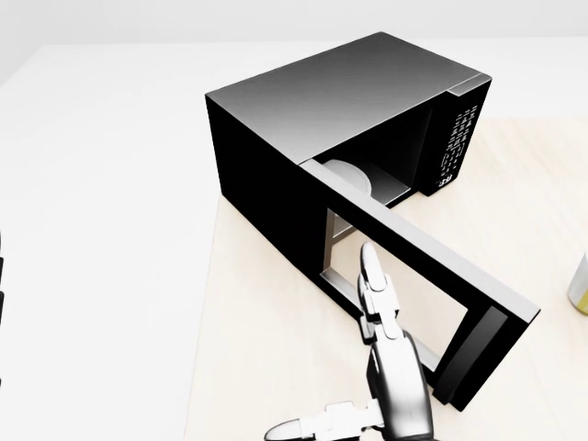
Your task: Close the microwave.
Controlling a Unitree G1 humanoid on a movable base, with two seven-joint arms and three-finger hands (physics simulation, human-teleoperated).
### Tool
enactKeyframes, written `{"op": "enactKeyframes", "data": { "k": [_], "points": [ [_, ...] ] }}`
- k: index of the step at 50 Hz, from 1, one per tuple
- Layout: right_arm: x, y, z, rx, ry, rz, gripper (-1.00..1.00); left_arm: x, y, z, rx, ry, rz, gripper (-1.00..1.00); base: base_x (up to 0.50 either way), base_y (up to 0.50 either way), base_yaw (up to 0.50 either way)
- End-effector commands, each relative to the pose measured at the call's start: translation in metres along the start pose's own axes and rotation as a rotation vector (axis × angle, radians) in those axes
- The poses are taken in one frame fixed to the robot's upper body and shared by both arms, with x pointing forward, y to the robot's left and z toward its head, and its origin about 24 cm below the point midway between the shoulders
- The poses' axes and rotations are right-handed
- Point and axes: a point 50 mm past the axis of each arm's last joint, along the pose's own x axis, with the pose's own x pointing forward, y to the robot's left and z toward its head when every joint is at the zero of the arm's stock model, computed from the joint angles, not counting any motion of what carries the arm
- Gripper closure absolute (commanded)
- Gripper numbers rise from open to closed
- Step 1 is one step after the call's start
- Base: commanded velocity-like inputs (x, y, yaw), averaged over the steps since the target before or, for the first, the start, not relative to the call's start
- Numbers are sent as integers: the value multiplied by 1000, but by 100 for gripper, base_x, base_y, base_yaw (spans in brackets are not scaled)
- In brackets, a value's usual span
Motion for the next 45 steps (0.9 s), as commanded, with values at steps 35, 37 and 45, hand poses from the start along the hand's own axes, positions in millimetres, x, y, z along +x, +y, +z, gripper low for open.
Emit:
{"op": "enactKeyframes", "data": {
  "k": [35, 37, 45],
  "points": [
    [22, -3, -2, -11, -9, -48, -100, -2, -1, -2, 2, 16, -5, -100, 0, 0, 0],
    [23, -4, -2, -16, -9, -52, -100, -1, -1, -1, 2, 16, -4, -100, 0, 0, 0],
    [28, -4, -2, -21, -11, -57, -100, -1, -1, -1, 2, 18, -4, -100, 0, 0, 0]
  ]
}}
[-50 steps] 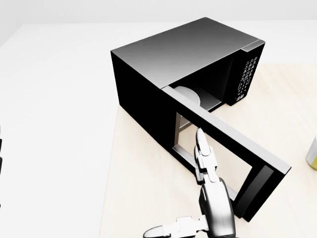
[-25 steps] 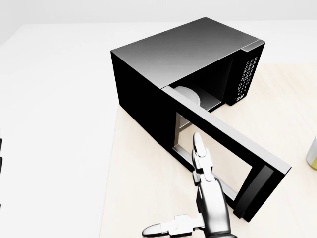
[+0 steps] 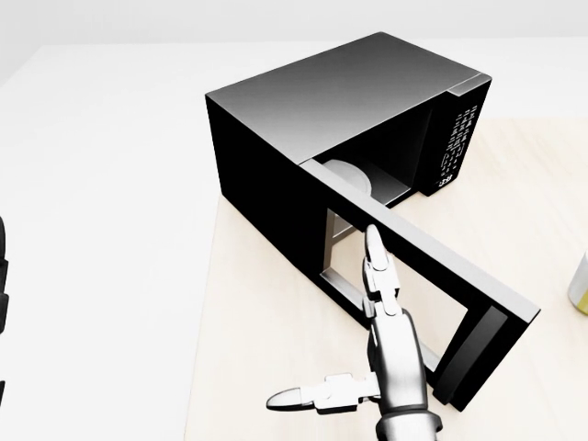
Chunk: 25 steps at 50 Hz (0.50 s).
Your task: Close the microwave.
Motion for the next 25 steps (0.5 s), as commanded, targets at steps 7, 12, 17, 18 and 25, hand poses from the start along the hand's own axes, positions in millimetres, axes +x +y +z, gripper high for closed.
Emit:
{"op": "enactKeyframes", "data": {
  "k": [7, 12, 17, 18, 25],
  "points": [
    [13, -2, 4, -9, -23, -18, -100, 0, 0, 0, 1, 0, 0, -100, 0, 0, 0],
    [16, -1, 2, -13, -15, -20, -100, 0, 0, 0, 1, -2, 1, -100, 0, 0, 0],
    [19, -1, 2, -12, -18, -21, -100, 0, 1, 0, 0, -2, 2, -100, 0, 0, 0],
    [19, -1, 2, -12, -18, -21, -100, 0, 1, 0, 1, -2, 2, -100, 0, 0, 0],
    [24, 1, -2, -11, -1, -22, -100, -1, 2, 0, 1, 12, 5, -100, 0, 0, 0]
  ]
}}
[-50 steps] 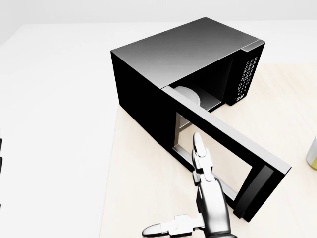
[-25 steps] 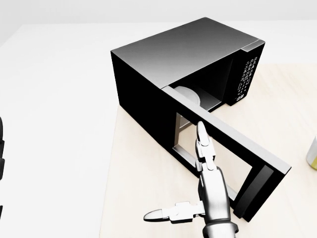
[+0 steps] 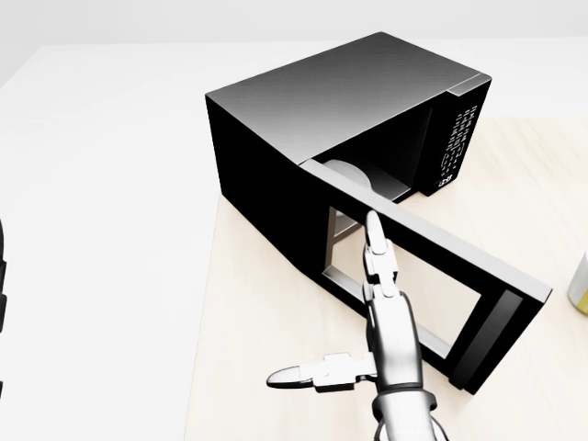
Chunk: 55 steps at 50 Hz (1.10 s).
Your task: Close the microwave.
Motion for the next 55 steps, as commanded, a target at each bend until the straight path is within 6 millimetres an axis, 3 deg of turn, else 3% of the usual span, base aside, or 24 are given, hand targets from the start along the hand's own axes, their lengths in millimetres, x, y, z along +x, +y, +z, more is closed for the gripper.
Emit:
{"op": "enactKeyframes", "data": {
  "k": [1, 37, 51, 55],
  "points": [
    [8, 2, -2, 2, 10, -2, -100, 0, 2, 0, 1, 9, 3, -100, 0, 0, 0],
    [48, -16, 10, -1, -36, -72, -100, -1, 2, -1, 5, 17, 5, -100, 0, 0, 0],
    [75, -20, 21, 4, -56, -89, -100, -1, 2, -1, 4, 20, 5, -100, 0, 0, 0],
    [84, -20, 16, 6, -23, -89, -100, -1, 1, -1, 4, 17, 4, -100, 0, 0, 0]
  ]
}}
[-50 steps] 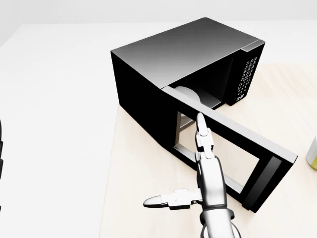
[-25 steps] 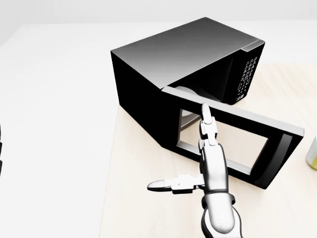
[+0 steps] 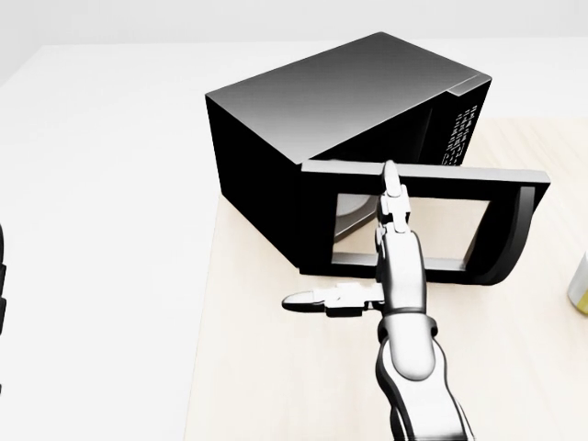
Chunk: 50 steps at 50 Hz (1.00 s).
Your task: Close the microwave.
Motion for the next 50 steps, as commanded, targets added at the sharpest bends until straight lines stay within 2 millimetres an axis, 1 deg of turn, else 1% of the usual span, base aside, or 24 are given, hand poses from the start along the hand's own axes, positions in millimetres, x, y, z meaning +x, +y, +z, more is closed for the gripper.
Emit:
{"op": "enactKeyframes", "data": {
  "k": [1, 5, 11, 20, 28, 36, 42, 50],
  "points": [
    [23, -1, 9, -12, -15, -15, -100, 0, 0, 0, 0, -4, 0, -100, 0, 0, 0],
    [32, -2, 6, -31, 12, -15, -100, 0, 0, 0, -3, -8, 0, -100, 0, 0, 0],
    [38, -2, 11, -20, 3, -12, -100, 0, -1, 0, -1, -3, -2, -100, 0, 0, 0],
    [54, -1, 19, -9, 6, 0, -100, 2, -1, 1, -4, -24, -1, -100, 0, 0, 0],
    [62, 3, 25, -12, 3, 7, -100, 2, 0, 2, -4, -27, 2, -100, 0, 0, 0],
    [66, 7, 22, -9, 33, 17, -100, 2, 1, 2, -2, -23, 6, -100, 0, 0, 0],
    [75, 10, 18, -3, 89, 28, -100, 2, 2, 2, -1, -20, 8, -100, 0, 0, 0],
    [81, 17, 30, 2, 60, 46, -100, 2, 0, 2, -1, -17, 4, -100, 0, 0, 0]
  ]
}}
